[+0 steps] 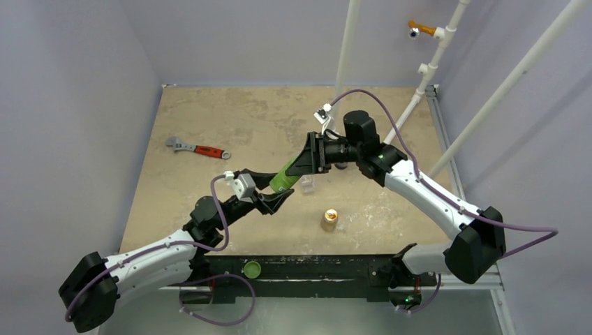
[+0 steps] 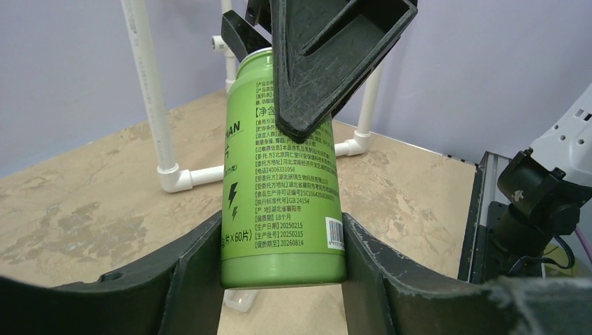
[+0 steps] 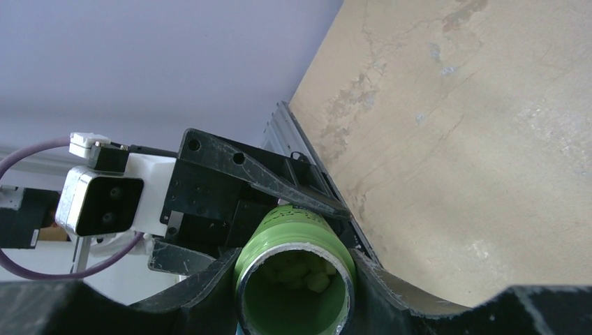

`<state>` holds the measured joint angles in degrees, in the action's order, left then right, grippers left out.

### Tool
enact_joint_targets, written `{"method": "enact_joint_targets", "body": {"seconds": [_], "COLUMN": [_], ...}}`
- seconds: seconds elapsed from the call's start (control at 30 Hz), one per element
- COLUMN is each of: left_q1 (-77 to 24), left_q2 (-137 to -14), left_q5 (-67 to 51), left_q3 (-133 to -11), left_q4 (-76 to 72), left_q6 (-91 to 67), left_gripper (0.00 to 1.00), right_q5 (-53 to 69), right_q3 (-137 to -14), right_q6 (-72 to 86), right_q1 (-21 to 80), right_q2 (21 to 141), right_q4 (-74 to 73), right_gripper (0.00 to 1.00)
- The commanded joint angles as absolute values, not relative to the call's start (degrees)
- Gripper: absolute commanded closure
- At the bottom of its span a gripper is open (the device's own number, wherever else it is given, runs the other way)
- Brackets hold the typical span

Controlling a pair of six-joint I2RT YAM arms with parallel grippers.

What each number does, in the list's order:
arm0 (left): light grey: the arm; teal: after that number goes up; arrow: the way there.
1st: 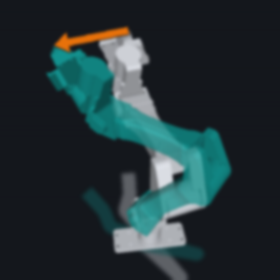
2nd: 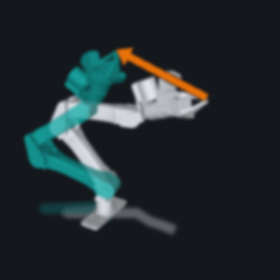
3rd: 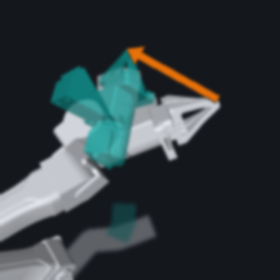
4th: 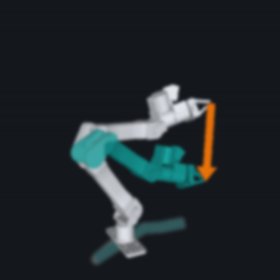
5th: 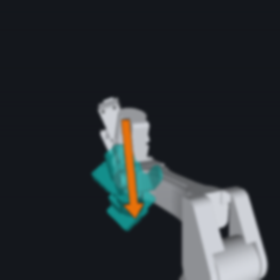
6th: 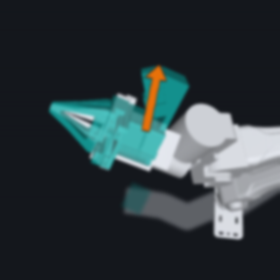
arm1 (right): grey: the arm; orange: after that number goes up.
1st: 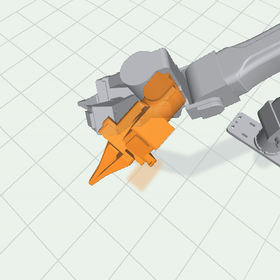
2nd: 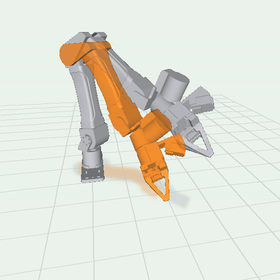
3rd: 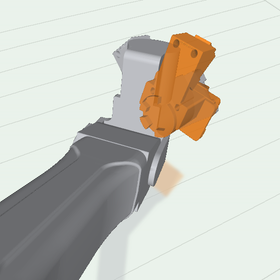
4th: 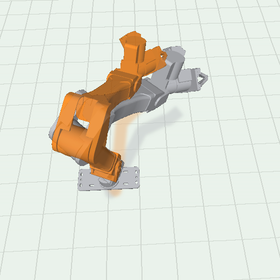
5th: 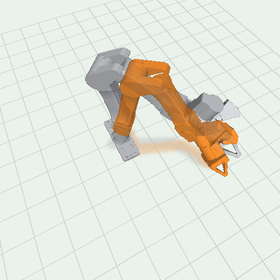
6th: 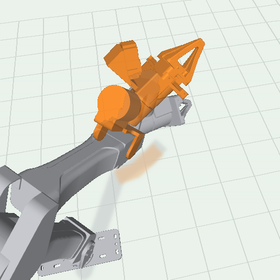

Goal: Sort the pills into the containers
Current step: Pour the pill into the pill container.

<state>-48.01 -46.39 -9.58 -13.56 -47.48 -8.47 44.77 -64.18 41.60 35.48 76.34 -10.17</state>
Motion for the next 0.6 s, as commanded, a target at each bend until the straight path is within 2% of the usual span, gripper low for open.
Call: {"method": "enact_joint_targets", "body": {"seconds": [0.0, 0.13, 0.23, 0.57], "left_q1": [-48.0, -48.0, -48.0, -48.0], "left_q2": [-47.1, -47.6, -47.5, -47.8], "left_q5": [-10.4, -11.0, -11.1, -10.2], "left_q3": [-16.0, -16.3, -16.4, -16.4], "left_q4": [-52.8, -53.1, -53.2, -53.1], "left_q6": [-9.5, -9.9, -10.5, -11.0], "left_gripper": [0.52, 0.52, 0.45, 0.43], "right_q5": [46.5, 46.6, 46.6, 46.6], "right_q3": [-63.9, -63.7, -63.6, -63.5], "right_q6": [42.3, 42.3, 42.4, 42.3], "right_q1": [35.3, 35.3, 35.3, 35.3], "right_q2": [75.0, 75.2, 75.4, 75.8], "right_q4": [-6.9, -6.6, -6.6, -6.5], "right_gripper": [0.98, 0.98, 0.98, 0.99]}}
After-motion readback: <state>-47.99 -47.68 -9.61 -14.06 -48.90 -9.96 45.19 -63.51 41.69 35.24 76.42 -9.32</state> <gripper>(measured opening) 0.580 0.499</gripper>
